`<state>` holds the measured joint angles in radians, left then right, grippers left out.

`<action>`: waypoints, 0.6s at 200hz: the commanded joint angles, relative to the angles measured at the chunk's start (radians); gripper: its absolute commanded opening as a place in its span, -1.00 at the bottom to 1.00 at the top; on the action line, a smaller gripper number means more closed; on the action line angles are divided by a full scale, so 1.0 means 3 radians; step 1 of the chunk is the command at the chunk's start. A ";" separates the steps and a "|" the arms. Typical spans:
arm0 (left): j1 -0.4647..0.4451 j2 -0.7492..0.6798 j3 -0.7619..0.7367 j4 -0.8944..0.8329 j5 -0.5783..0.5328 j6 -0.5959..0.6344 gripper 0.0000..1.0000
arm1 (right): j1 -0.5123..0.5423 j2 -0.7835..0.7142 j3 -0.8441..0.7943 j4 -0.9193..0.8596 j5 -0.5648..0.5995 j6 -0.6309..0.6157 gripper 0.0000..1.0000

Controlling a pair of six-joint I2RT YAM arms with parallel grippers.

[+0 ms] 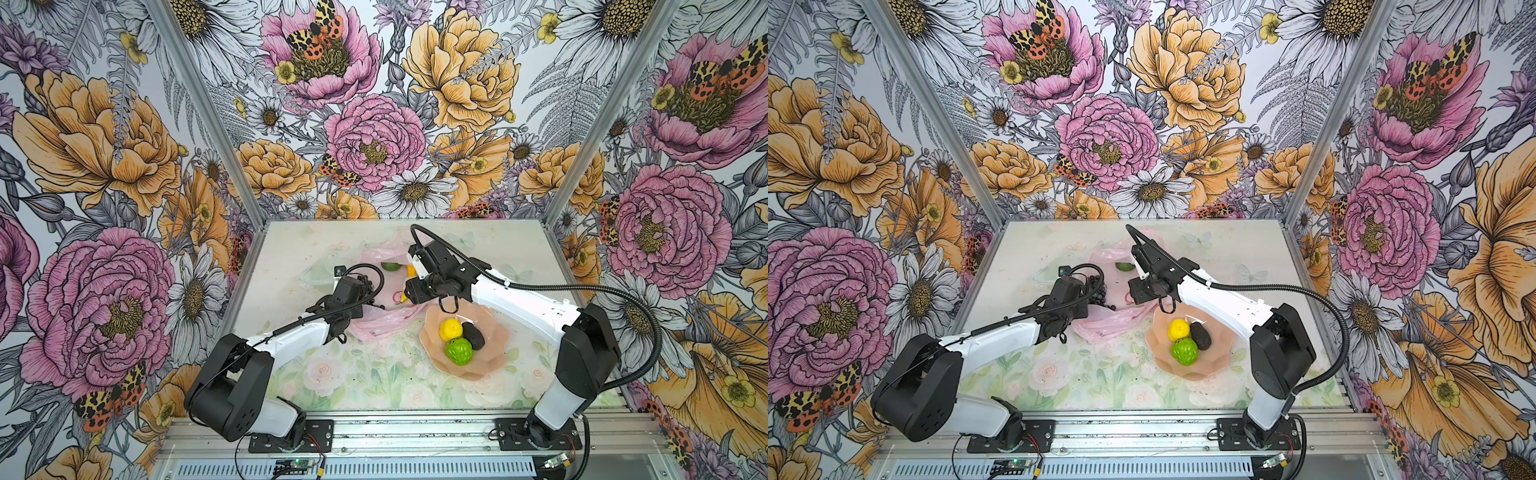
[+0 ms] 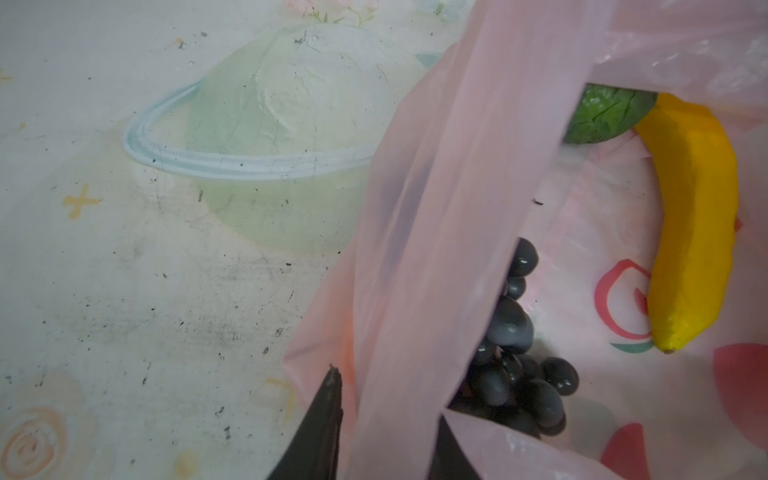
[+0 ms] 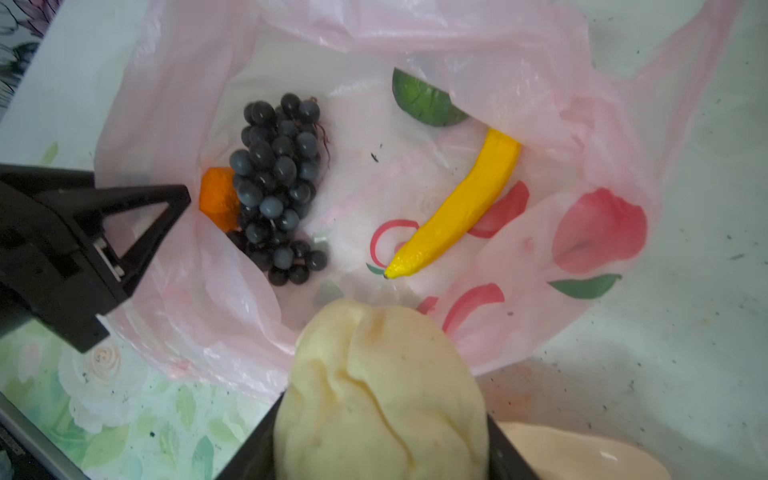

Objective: Take the fake fruits out of the plastic bag
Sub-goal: 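Carry the pear with the right gripper over the bowl beside the lemon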

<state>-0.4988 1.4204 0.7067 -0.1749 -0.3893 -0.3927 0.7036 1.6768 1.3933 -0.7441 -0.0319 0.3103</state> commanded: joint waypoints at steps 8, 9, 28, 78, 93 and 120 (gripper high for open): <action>0.0039 -0.0046 -0.0042 0.0069 -0.0017 0.0004 -0.44 | -0.0024 -0.0258 -0.0120 -0.0575 0.0130 -0.0332 -0.10; 0.0035 -0.0046 -0.0041 0.0070 -0.0017 0.0005 -0.44 | -0.0024 -0.0262 -0.0125 -0.0584 0.0134 -0.0336 -0.09; 0.0033 -0.0046 -0.0042 0.0066 -0.0025 0.0009 -0.44 | -0.0029 -0.0306 -0.0155 -0.0762 0.0161 -0.0451 -0.13; 0.0038 -0.0036 -0.0040 0.0066 -0.0037 0.0010 -0.44 | 0.0053 -0.0343 -0.0242 -0.1090 0.0188 -0.0655 -0.18; 0.0039 -0.0028 -0.0034 0.0066 -0.0031 0.0013 -0.44 | 0.0115 -0.0349 -0.0277 -0.1119 0.0191 -0.0691 -0.18; 0.0039 -0.0030 -0.0034 0.0059 -0.0037 0.0010 -0.44 | 0.0213 -0.0301 -0.0307 -0.1140 0.0234 -0.0757 -0.18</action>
<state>-0.4988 1.4204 0.7067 -0.1749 -0.3893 -0.3927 0.7429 1.6138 1.3056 -1.0637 0.0090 0.1207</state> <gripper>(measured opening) 0.281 0.581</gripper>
